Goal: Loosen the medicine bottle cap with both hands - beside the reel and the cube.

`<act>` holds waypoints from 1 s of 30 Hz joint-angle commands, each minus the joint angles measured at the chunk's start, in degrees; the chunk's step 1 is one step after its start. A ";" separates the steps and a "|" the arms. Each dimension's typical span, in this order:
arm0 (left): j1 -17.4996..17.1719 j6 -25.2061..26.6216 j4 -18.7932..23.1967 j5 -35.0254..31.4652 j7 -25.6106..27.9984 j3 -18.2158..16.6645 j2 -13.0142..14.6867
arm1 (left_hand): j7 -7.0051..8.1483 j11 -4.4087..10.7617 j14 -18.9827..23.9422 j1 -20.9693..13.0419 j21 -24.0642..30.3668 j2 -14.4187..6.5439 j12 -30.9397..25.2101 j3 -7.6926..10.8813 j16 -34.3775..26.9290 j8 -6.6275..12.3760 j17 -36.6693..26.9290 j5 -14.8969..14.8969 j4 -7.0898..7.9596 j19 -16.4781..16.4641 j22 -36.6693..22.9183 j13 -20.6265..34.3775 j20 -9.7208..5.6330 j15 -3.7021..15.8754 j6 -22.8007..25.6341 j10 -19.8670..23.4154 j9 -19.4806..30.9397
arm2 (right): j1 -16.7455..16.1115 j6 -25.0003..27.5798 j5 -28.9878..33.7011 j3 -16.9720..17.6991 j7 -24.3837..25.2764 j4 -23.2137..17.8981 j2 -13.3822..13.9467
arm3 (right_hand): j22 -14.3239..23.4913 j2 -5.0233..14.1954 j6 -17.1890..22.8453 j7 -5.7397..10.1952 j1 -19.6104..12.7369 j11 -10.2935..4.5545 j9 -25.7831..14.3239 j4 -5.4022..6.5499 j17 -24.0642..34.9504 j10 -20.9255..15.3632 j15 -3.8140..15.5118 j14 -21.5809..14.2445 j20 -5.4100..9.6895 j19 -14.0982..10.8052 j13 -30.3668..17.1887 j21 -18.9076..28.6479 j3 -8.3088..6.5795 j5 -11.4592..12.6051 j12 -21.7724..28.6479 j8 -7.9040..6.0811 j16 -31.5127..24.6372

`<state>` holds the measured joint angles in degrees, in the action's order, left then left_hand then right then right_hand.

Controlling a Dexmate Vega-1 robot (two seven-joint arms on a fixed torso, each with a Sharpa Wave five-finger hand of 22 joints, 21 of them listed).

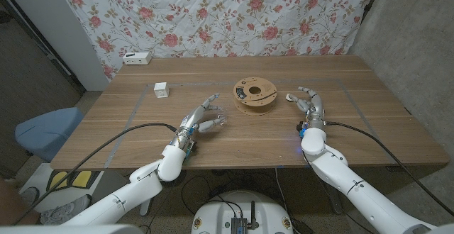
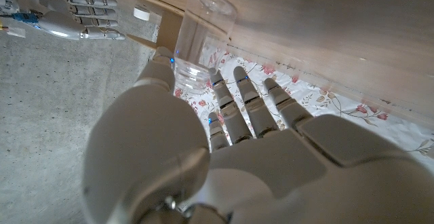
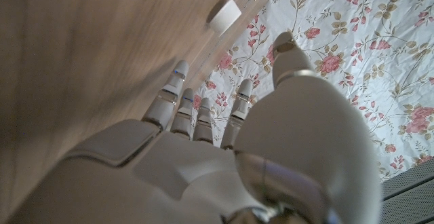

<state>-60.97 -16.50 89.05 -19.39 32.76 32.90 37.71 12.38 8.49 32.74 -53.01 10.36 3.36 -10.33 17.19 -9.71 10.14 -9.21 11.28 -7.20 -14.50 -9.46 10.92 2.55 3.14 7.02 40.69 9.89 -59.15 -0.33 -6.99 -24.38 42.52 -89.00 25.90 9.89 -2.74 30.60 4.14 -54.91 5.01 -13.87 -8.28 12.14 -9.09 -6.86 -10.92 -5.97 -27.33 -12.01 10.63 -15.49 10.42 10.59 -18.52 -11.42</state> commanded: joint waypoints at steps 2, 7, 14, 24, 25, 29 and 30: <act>0.79 -0.98 -1.08 0.60 -0.80 0.12 -0.19 | 0.19 -0.20 -0.96 0.61 0.08 0.09 -0.11 -0.47 0.18 0.10 -0.15 0.30 -0.03 0.49 -0.32 0.09 0.18 5.64 -0.65 -0.78 0.16 | 0.29 -0.27 -0.32 -0.01 -1.03 0.05 0.68 | 0.00 0.26 -3.75 -0.29 1.28 0.10 0.13 0.46 -0.04 1.47 -0.03 1.30 0.03 1.15 -0.08 -0.09 0.40 0.39 0.08 1.91 0.23; 0.96 -1.17 -1.33 0.80 -1.11 0.20 -0.24 | 0.19 -0.20 -1.55 0.90 0.11 0.11 -0.16 -0.72 0.16 0.10 -0.16 0.33 0.08 0.64 -0.32 0.08 0.23 5.44 -0.82 -1.20 0.17 | 0.00 -0.11 -0.39 0.18 -1.28 -0.58 1.13 | -0.02 -0.07 -6.62 -0.61 2.21 0.09 0.46 0.70 -0.12 2.57 0.11 2.23 0.36 2.24 -0.05 -0.21 0.82 0.37 0.09 3.55 0.34; 0.68 -1.10 -0.84 1.84 -2.25 -0.03 0.14 | 0.20 -0.44 -3.23 1.31 0.14 -0.01 -0.13 -1.25 0.09 0.14 -0.16 0.49 0.20 1.12 -0.31 0.05 1.78 4.62 -1.22 -2.97 0.18 | -0.58 -0.47 -0.59 0.45 -1.93 -1.43 1.81 | -0.02 -0.54 -8.91 -0.28 3.47 0.21 0.90 1.03 -0.16 3.48 -0.09 3.36 0.33 3.50 0.01 -0.31 1.40 0.36 0.15 5.02 0.47; 0.34 -2.05 -0.19 3.91 -5.19 -0.50 1.39 | 0.21 -0.70 -6.41 2.92 0.04 0.28 0.03 -2.51 0.09 0.02 -0.20 0.67 0.71 2.47 -0.29 0.00 2.72 3.36 -2.40 -6.70 0.17 | -1.09 -0.52 -0.88 0.66 -2.80 -2.38 2.34 | -0.03 -1.03 -11.53 0.42 5.57 0.51 1.53 1.62 -0.14 4.58 -1.06 4.96 0.13 5.03 0.10 -0.30 2.22 0.47 0.26 6.66 0.53; 0.27 -1.94 -0.04 3.86 -5.26 -0.60 1.51 | 0.21 -0.91 -6.91 3.18 0.05 0.29 -0.02 -2.71 0.08 0.00 -0.21 0.74 0.79 2.68 -0.29 -0.01 2.77 2.93 -2.68 -7.25 0.17 | -1.09 -0.54 -0.85 0.63 -2.87 -2.41 2.37 | -0.03 -1.04 -11.61 0.34 5.69 0.56 1.56 1.66 -0.13 4.63 -1.12 5.04 0.07 5.26 0.10 -0.36 2.26 0.48 0.27 6.72 0.53; -0.24 -1.42 0.74 4.87 -6.07 -1.22 1.90 | 0.19 -1.15 -7.82 3.74 0.03 0.53 0.11 -3.17 0.09 0.07 -0.21 0.83 0.92 3.10 -0.29 -0.05 2.75 2.68 -2.88 -8.68 0.18 | -1.10 -0.37 -0.93 0.62 -2.93 -2.54 2.25 | -0.04 -1.09 -12.69 1.28 6.44 0.74 1.76 1.89 -0.13 4.85 -1.24 5.35 0.01 5.58 0.14 -0.28 2.51 0.51 0.33 7.25 0.45; -0.27 -1.70 0.79 5.07 -6.35 -1.30 2.09 | 0.19 -1.09 -8.11 3.86 -0.03 0.59 0.05 -3.26 0.13 0.08 -0.21 0.85 0.95 3.33 -0.29 -0.06 2.74 2.59 -2.90 -8.75 0.18 | -1.10 -0.46 -0.98 0.61 -2.99 -2.50 2.22 | -0.04 -1.11 -13.10 0.74 6.65 0.73 1.82 1.94 -0.13 4.94 -1.26 5.41 0.06 5.65 0.16 -0.24 2.58 0.52 0.34 7.42 0.42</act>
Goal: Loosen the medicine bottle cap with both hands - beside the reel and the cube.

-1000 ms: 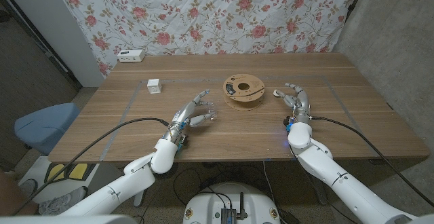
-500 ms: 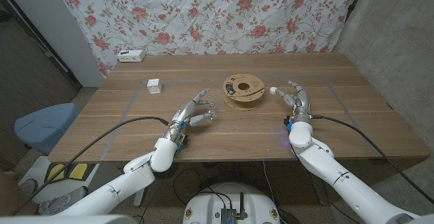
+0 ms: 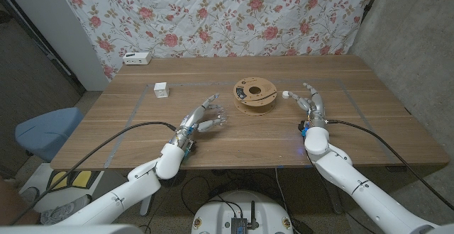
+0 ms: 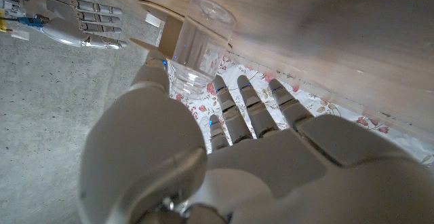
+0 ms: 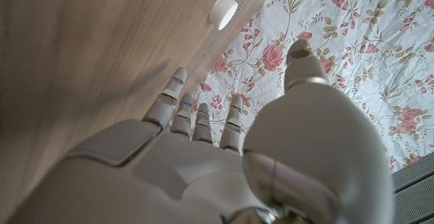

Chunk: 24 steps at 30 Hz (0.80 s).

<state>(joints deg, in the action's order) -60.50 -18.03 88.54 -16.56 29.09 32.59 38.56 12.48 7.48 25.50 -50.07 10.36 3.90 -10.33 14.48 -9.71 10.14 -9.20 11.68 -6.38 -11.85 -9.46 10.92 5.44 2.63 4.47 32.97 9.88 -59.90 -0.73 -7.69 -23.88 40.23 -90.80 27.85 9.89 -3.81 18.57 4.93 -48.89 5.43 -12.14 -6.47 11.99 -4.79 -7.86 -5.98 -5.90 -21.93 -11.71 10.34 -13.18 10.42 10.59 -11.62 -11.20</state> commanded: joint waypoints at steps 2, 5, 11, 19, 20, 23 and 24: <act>-0.94 -0.18 1.68 2.25 -2.90 -1.22 1.55 | 0.08 -0.24 -1.34 1.43 -0.04 0.23 0.05 -0.89 0.09 0.12 -0.23 0.52 0.29 1.00 -0.28 -0.08 -0.16 2.73 -0.41 -1.76 0.19 | -0.33 0.01 -0.21 0.07 -0.73 -0.72 0.28 | -0.05 -0.01 -1.95 1.38 1.35 0.46 0.50 -0.04 -0.19 0.88 -0.17 0.77 0.08 0.72 0.02 0.38 0.49 0.71 0.59 0.71 -0.06; -1.39 0.01 2.28 2.92 -3.25 -1.71 1.78 | 0.09 -0.07 -1.87 1.80 -0.13 0.36 0.04 -1.16 0.10 0.15 -0.24 0.60 0.39 1.51 -0.28 -0.10 -0.32 2.79 -0.47 -2.34 0.19 | -0.36 0.06 -0.18 0.04 -0.92 -0.95 0.41 | -0.06 0.09 -2.67 -0.29 1.51 0.39 0.64 -0.12 -0.26 1.07 -0.26 1.00 0.13 0.83 0.07 0.42 0.52 0.76 0.60 0.93 -0.08; -2.16 0.12 3.64 3.38 -3.67 -2.61 2.46 | 0.09 -0.72 -3.73 2.91 -0.11 0.45 -0.02 -1.85 0.14 0.20 -0.26 0.83 0.77 2.43 -0.29 -0.13 0.06 1.69 -0.61 -4.06 0.19 | -0.83 0.72 -0.52 0.37 -1.68 -2.52 1.16 | -0.06 0.19 -4.03 -0.57 2.42 0.49 0.78 0.21 -0.21 1.81 -0.76 1.94 0.14 1.59 0.10 0.24 0.78 0.70 0.42 1.27 0.12; -2.88 -1.26 5.02 5.60 -4.66 -4.51 3.33 | 0.09 -1.63 -7.27 4.11 -0.27 0.15 0.01 -2.62 0.18 0.24 -0.31 1.29 1.15 4.97 -0.30 -0.19 -0.10 0.92 -0.74 -7.48 0.18 | -1.81 1.84 -1.58 1.05 -3.97 -5.32 3.12 | -0.19 0.37 -8.20 -0.69 5.05 1.64 1.10 0.80 -0.32 3.93 -1.02 5.39 1.86 5.29 0.31 -0.31 1.58 0.62 0.27 1.48 0.54; -3.01 -1.47 5.07 5.71 -4.29 -4.78 3.13 | 0.09 -1.81 -7.49 4.22 -0.21 0.12 0.07 -2.69 0.16 0.21 -0.31 1.33 1.18 5.00 -0.30 -0.19 -0.05 0.89 -0.82 -7.92 0.18 | -1.93 1.94 -1.56 1.12 -4.08 -5.61 3.33 | -0.20 0.38 -8.34 -1.06 5.13 1.77 1.12 0.79 -0.34 3.92 -0.97 5.57 1.88 5.42 0.33 -0.28 1.61 0.62 0.31 1.46 0.56; -3.18 -2.09 5.35 5.66 -3.88 -5.37 3.00 | 0.10 -1.85 -8.13 4.44 -0.12 0.05 0.02 -2.83 0.18 0.17 -0.30 1.42 1.26 5.11 -0.31 -0.20 -0.23 0.69 -0.97 -8.40 0.17 | -2.25 1.81 -1.73 1.39 -4.58 -6.25 3.86 | -0.23 0.41 -8.71 -1.18 5.30 2.02 1.16 0.78 -0.38 3.62 -0.67 5.98 2.43 5.66 0.37 -0.23 1.65 0.63 0.47 1.45 0.59; -3.20 -2.29 5.41 5.51 -3.69 -5.53 2.93 | 0.09 -1.81 -8.23 4.51 -0.11 0.03 -0.03 -2.87 0.16 0.17 -0.30 1.44 1.28 5.17 -0.31 -0.20 -0.40 0.68 -1.00 -8.43 0.17 | -2.36 1.86 -1.80 1.49 -4.77 -6.53 4.06 | -0.24 0.44 -8.85 -0.93 5.36 2.09 1.17 0.78 -0.40 3.56 -0.53 6.18 2.69 5.82 0.38 -0.24 1.66 0.63 0.51 1.44 0.61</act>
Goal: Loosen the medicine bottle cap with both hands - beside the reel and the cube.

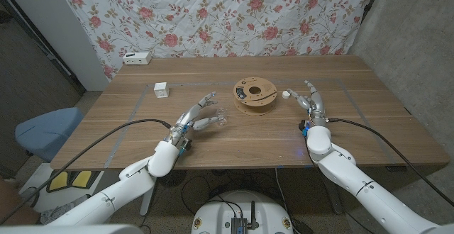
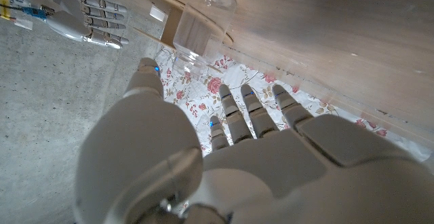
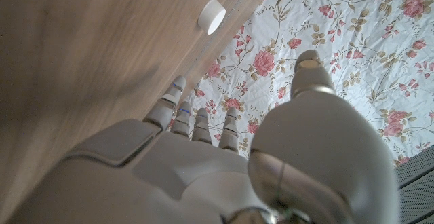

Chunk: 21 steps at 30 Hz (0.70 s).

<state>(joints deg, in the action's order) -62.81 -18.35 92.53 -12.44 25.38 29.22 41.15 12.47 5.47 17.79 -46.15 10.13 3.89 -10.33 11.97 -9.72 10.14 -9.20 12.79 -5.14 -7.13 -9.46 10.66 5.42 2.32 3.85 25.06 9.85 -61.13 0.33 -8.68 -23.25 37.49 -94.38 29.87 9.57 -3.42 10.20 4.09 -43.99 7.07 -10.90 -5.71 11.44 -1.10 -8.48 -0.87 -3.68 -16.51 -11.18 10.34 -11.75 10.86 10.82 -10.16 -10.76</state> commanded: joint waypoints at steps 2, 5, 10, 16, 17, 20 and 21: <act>-0.87 -3.04 1.11 2.29 -0.02 -2.46 -0.12 | 0.10 0.22 -0.68 0.80 0.10 -0.02 -0.09 -0.45 0.12 0.16 -0.31 0.36 0.13 0.65 -0.31 0.07 -0.61 0.98 -0.43 -0.63 0.20 | -1.32 0.61 -0.86 1.01 -2.27 -3.31 2.29 | 0.07 0.12 -0.71 0.20 0.55 0.60 -0.05 0.03 0.13 -0.34 0.16 1.21 0.74 0.43 -0.12 -0.18 0.24 0.18 0.38 -0.02 0.16; -0.89 -3.90 0.95 3.30 -0.04 -2.93 -0.83 | 0.09 0.20 -1.17 1.18 0.11 -0.11 -0.20 -0.61 0.14 0.17 -0.32 0.39 0.32 0.86 -0.32 0.07 -0.75 0.88 -0.46 -0.73 0.20 | -1.56 0.34 -1.03 1.22 -2.82 -3.87 2.68 | 0.04 0.23 -0.92 -0.81 0.86 0.69 -0.03 0.12 0.11 -0.43 0.37 1.34 0.89 0.46 -0.09 -0.09 0.30 0.16 0.43 -0.08 0.08; -0.43 -5.88 0.56 5.33 -1.61 -3.59 -1.20 | 0.08 0.18 -1.73 1.70 0.08 -0.25 -0.22 -0.82 0.13 0.23 -0.33 0.46 0.56 1.31 -0.33 0.07 -0.88 0.87 -0.38 -1.21 0.21 | -1.92 -0.12 -1.34 1.60 -3.73 -4.80 3.28 | 0.03 0.24 -1.04 -1.46 1.34 0.88 0.01 0.26 0.10 -0.79 0.62 1.33 1.06 0.53 -0.06 -0.03 0.46 0.15 0.57 -0.17 -0.06; -0.06 -7.55 -0.03 8.57 -3.74 -4.71 -1.69 | 0.03 0.05 -2.76 2.53 0.14 -0.60 -0.09 -1.12 0.13 0.47 -0.34 0.53 0.97 1.78 -0.34 0.07 -0.80 0.79 0.25 -2.52 0.24 | -3.12 0.88 -1.84 2.46 -4.64 -7.29 4.64 | 0.02 0.71 -0.96 -1.79 2.59 0.61 0.03 0.86 0.17 -1.23 1.26 1.14 1.68 0.17 -0.02 0.21 0.70 0.06 0.73 -0.37 -0.33; -0.05 -7.73 -0.07 9.12 -4.15 -4.91 -1.70 | 0.03 -0.02 -2.87 2.63 0.15 -0.68 -0.11 -1.15 0.12 0.52 -0.34 0.53 1.03 1.84 -0.34 0.07 -0.70 0.78 0.38 -2.60 0.25 | -3.38 0.90 -1.93 2.64 -4.62 -7.63 4.75 | 0.02 0.76 -0.95 -1.78 2.73 0.59 0.03 0.93 0.18 -1.28 1.36 1.12 1.73 0.13 -0.02 0.23 0.73 0.05 0.75 -0.39 -0.35; 0.29 -8.71 -0.73 10.73 -5.59 -5.49 -1.59 | 0.01 -0.22 -3.17 2.87 0.20 -0.94 -0.11 -1.19 0.09 0.62 -0.34 0.55 1.17 1.90 -0.35 0.07 -0.60 0.90 0.75 -3.03 0.25 | -4.26 0.99 -2.46 3.31 -4.96 -8.81 5.30 | 0.02 1.00 -0.97 -1.80 3.44 0.44 0.04 1.28 0.22 -1.54 1.54 0.89 2.01 0.05 0.00 0.28 0.88 0.01 0.83 -0.44 -0.52; 0.26 -8.71 -0.73 10.71 -5.68 -5.57 -1.66 | 0.02 -0.31 -3.24 2.95 0.22 -1.01 -0.10 -1.21 0.08 0.63 -0.35 0.55 1.22 1.91 -0.35 0.07 -0.59 0.85 0.82 -3.15 0.25 | -4.27 1.03 -2.46 3.33 -4.99 -8.83 5.29 | 0.02 1.12 -0.93 -1.83 3.74 0.34 0.04 1.43 0.23 -1.76 1.69 0.80 2.08 -0.06 0.01 0.33 0.94 -0.01 0.90 -0.48 -0.58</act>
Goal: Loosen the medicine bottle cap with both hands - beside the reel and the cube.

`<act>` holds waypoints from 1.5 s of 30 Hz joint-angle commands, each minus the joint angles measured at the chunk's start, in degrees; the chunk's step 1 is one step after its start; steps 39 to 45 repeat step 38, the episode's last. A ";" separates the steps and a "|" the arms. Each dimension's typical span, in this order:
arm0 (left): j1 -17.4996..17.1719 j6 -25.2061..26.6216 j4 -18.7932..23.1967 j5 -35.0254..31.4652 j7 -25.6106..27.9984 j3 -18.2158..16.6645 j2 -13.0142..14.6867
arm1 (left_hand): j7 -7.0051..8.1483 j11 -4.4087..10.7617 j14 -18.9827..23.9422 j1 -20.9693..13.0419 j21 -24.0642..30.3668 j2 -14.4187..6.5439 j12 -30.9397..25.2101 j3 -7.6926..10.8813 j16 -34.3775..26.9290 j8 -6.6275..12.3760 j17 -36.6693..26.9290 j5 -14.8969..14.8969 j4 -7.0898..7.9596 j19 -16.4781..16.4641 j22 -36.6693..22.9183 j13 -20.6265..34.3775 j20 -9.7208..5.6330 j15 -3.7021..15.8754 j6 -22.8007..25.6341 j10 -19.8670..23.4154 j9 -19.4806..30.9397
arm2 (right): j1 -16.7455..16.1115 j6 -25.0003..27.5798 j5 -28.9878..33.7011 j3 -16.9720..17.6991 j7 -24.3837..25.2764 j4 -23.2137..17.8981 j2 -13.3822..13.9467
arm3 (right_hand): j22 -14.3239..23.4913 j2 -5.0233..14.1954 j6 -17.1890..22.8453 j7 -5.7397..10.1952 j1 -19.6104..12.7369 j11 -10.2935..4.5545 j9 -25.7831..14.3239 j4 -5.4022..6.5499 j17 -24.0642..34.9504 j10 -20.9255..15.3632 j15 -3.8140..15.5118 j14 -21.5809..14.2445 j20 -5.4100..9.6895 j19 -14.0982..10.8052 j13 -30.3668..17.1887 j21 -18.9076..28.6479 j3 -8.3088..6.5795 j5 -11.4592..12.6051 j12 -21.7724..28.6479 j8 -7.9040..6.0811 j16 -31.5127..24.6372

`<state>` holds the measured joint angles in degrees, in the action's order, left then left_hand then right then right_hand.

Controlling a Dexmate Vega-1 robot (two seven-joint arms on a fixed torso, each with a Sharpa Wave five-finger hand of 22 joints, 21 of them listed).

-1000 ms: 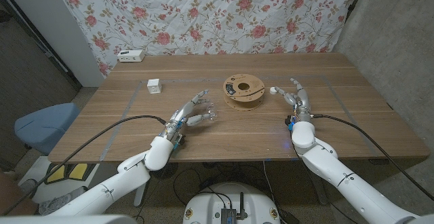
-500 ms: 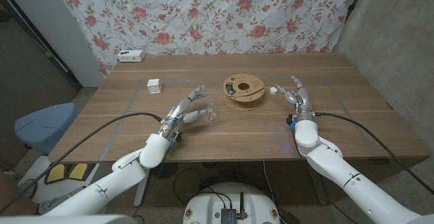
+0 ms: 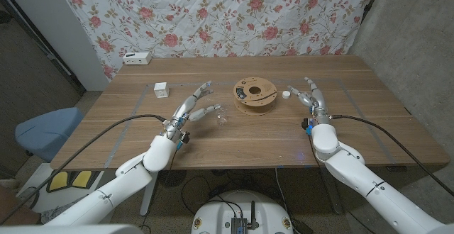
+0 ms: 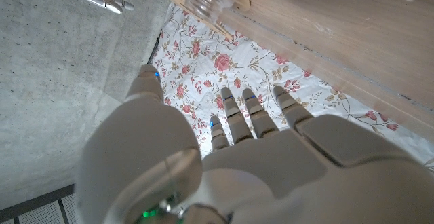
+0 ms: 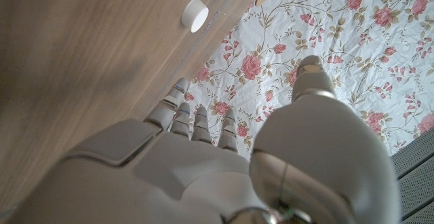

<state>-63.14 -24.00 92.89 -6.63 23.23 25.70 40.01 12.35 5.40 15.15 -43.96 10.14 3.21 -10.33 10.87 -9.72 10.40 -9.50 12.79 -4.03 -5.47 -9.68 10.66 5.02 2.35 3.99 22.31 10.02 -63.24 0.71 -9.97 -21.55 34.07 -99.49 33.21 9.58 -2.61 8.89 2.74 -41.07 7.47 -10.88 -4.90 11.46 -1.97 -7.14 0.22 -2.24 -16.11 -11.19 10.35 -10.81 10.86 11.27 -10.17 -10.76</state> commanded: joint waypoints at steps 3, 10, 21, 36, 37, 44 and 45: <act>1.37 -4.34 -2.19 6.70 -5.49 -2.36 -0.43 | 0.16 -0.23 -0.82 1.13 0.26 -0.52 -0.12 -0.21 0.04 0.38 -0.06 0.53 0.32 0.32 -0.14 0.07 -0.21 0.75 0.85 -0.71 0.07 | -2.75 0.31 -1.59 2.17 -2.08 -4.44 2.44 | 0.02 1.13 -0.24 0.19 2.22 -0.40 0.02 1.40 0.31 -1.04 0.60 -0.27 0.89 -0.45 0.04 0.35 0.16 -0.16 0.45 -0.33 -0.69; 2.66 -5.52 -3.91 10.02 -8.20 -2.86 -1.31 | 0.18 -0.14 -1.32 2.95 0.34 -1.28 -0.28 -0.69 -0.15 0.39 -0.15 0.38 1.35 0.67 -0.16 0.08 -0.07 0.55 1.37 -1.40 0.04 | -3.13 0.13 -2.53 2.83 -3.36 -5.10 3.01 | 0.02 2.28 -0.78 0.45 4.24 -0.79 0.01 2.51 0.42 -0.92 1.01 0.14 1.27 0.04 0.08 0.22 0.42 -0.39 0.32 -0.33 -0.68; 4.50 -6.20 -6.82 14.23 -11.38 -3.46 -2.47 | 0.15 -0.48 -3.29 4.19 0.30 -3.33 -0.17 -0.53 0.00 0.42 -0.18 0.23 2.30 1.66 -0.20 0.09 0.05 0.12 2.27 -3.43 0.01 | -3.07 -1.80 -5.11 3.89 -5.20 -4.35 2.57 | 0.04 5.20 -1.77 0.86 9.62 -1.94 0.03 5.49 0.67 -1.37 2.26 -0.39 1.99 0.02 0.18 0.41 1.17 -0.74 0.29 -0.39 -1.19; 7.11 -5.59 -10.30 17.53 -12.81 -1.99 -6.31 | -0.83 -1.95 -4.43 8.40 0.94 -11.30 -0.52 1.15 -0.42 0.21 -0.31 -0.72 6.16 1.08 -0.24 0.06 -0.08 -0.89 3.97 -5.54 -0.05 | -4.23 -8.09 -9.90 5.06 -8.21 -0.74 0.98 | 0.03 7.14 -2.00 1.38 13.82 -2.26 0.07 7.70 0.82 -2.63 3.38 -0.65 3.10 -0.35 0.25 0.52 1.94 -0.74 0.55 -0.59 -1.36; 7.10 -5.50 -10.25 17.70 -12.84 -1.88 -6.49 | -0.72 -1.91 -4.45 8.60 0.93 -11.41 -0.55 1.14 -0.42 0.21 -0.31 -0.75 6.29 1.10 -0.24 0.06 -0.23 -0.83 4.04 -5.55 -0.05 | -4.47 -9.50 -9.81 4.80 -7.71 0.08 0.01 | 0.03 7.24 -1.96 1.43 13.98 -2.27 0.07 7.79 0.82 -2.69 3.36 -0.62 3.09 -0.33 0.25 0.51 1.96 -0.73 0.56 -0.61 -1.35; 6.85 -5.07 -9.90 18.01 -12.69 -1.83 -6.68 | -0.80 -1.97 -4.47 8.68 0.92 -11.45 -0.54 1.13 -0.41 0.19 -0.31 -0.76 6.34 1.11 -0.24 0.06 -0.20 -0.83 4.00 -5.61 -0.05 | -4.71 -10.71 -9.67 4.41 -7.08 1.00 -1.08 | 0.04 7.35 -1.94 1.49 14.17 -2.36 0.08 7.90 0.83 -2.76 3.37 -0.62 3.00 -0.33 0.25 0.51 1.98 -0.72 0.57 -0.62 -1.36; 6.85 -5.07 -9.90 18.01 -12.69 -1.83 -6.68 | -0.80 -1.97 -4.47 8.68 0.92 -11.45 -0.54 1.13 -0.41 0.19 -0.31 -0.76 6.34 1.11 -0.24 0.06 -0.20 -0.83 4.00 -5.61 -0.05 | -4.71 -10.71 -9.67 4.41 -7.08 1.00 -1.08 | 0.04 7.35 -1.94 1.49 14.17 -2.36 0.08 7.90 0.83 -2.76 3.37 -0.62 3.00 -0.33 0.25 0.51 1.98 -0.72 0.57 -0.62 -1.36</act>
